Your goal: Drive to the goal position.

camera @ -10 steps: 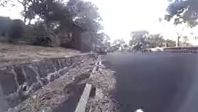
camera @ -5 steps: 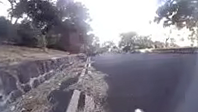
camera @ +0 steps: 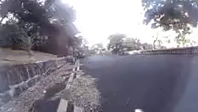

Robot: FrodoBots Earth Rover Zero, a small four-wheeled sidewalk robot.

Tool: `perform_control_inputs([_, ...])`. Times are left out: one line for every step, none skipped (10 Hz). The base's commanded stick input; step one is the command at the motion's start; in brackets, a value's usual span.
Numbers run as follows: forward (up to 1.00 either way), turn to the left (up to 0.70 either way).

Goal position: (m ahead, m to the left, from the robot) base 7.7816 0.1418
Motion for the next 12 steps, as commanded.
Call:
perform_control_inputs([0.50, 0.00])
perform_control_inputs([0.50, 0.00])
perform_control_inputs([0.50, 0.00])
perform_control_inputs([0.50, 0.00])
perform_control_inputs([0.50, 0.00])
perform_control_inputs([0.50, 0.00])
perform_control_inputs([0.50, 0.00])
perform_control_inputs([0.50, 0.00])
perform_control_inputs([0.50, 0.00])
perform_control_inputs([0.50, 0.00])
perform_control_inputs([0.50, 0.00])
perform_control_inputs([0.50, 0.00])
